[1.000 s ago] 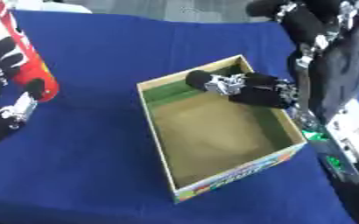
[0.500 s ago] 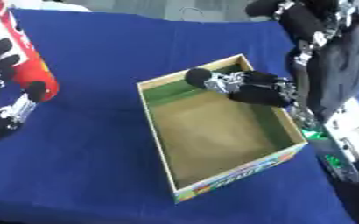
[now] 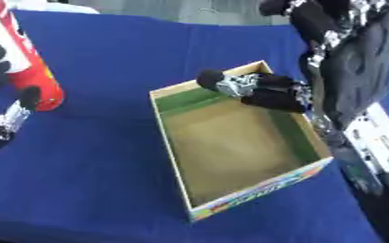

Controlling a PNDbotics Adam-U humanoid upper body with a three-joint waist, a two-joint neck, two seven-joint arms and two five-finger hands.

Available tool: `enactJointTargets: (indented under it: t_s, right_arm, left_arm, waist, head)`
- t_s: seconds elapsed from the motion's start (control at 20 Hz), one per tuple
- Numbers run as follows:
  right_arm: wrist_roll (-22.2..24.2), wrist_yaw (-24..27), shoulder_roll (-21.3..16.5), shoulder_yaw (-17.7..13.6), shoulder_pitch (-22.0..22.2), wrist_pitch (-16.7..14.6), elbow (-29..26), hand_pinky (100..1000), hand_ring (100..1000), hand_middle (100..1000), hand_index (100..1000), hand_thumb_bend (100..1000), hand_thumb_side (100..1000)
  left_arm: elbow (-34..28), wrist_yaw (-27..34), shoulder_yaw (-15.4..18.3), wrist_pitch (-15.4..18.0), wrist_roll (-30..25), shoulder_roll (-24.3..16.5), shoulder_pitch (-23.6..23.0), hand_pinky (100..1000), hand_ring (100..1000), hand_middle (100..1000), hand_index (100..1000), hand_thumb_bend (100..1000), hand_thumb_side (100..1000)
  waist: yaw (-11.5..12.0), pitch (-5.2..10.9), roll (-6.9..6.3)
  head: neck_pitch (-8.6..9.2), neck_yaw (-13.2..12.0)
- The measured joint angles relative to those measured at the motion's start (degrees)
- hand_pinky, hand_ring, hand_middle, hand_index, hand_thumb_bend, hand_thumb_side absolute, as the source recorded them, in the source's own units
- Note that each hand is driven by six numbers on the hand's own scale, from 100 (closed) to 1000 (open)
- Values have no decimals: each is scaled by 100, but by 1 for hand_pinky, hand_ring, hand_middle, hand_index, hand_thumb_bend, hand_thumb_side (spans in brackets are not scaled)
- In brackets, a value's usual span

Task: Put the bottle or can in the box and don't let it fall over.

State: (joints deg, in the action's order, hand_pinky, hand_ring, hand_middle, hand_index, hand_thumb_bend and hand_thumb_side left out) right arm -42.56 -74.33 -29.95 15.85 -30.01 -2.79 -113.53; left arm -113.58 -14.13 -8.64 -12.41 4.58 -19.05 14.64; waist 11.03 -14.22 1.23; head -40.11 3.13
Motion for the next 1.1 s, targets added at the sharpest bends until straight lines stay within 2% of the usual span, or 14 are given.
enactJointTargets:
  t_s: [0.15, 0.4, 0.55, 0.6, 0.75, 1.0, 1.1]
  right_arm:
    - [-45, -113, 0, 8, -22, 83, 0, 513, 396, 294, 472, 1000, 542]
    - [-84, -202, 0, 10, -25, 229, 0, 515, 397, 307, 476, 1000, 541]
    - [-72, -202, 0, 10, -27, 283, 0, 514, 395, 303, 474, 1000, 535]
    - [-69, -202, 0, 10, -27, 288, 0, 513, 395, 299, 471, 1000, 541]
    - [-55, -213, 0, 11, -37, 298, 0, 510, 393, 291, 470, 1000, 541]
    - [-15, -285, 0, 43, -44, 296, 0, 507, 389, 295, 473, 1000, 541]
    - [6, -287, 0, 43, -43, 308, 0, 506, 387, 296, 473, 1000, 541]
  left_arm:
    - [0, 0, 0, -69, 49, 0, 21, 1000, 984, 1000, 973, 553, 623]
    - [0, -7, 2, -135, 115, 3, 107, 1000, 991, 1000, 965, 606, 593]
    - [0, -70, 17, -173, 100, 37, 157, 1000, 995, 1000, 965, 573, 622]
    - [0, -104, 20, -192, 73, 53, 159, 1000, 996, 1000, 961, 528, 684]
    - [0, -246, 40, -235, -53, 53, 158, 1000, 997, 1000, 943, 524, 719]
    - [0, -436, 75, -295, -201, 56, 151, 1000, 1000, 1000, 936, 586, 677]
    - [0, -487, 81, -305, -236, 58, 151, 1000, 1000, 1000, 935, 606, 687]
  waist:
    - [10, 0, 0]
    - [36, -12, -1]
    - [52, -25, -4]
    - [60, -25, -4]
    - [74, -26, -5]
    - [82, -27, -5]
    - [85, -27, -5]
  head:
    - [0, 1]
    - [1, 9]
    - [9, 16]
    - [17, 22]
    - [47, 34]
    - [48, 63]
    - [49, 76]
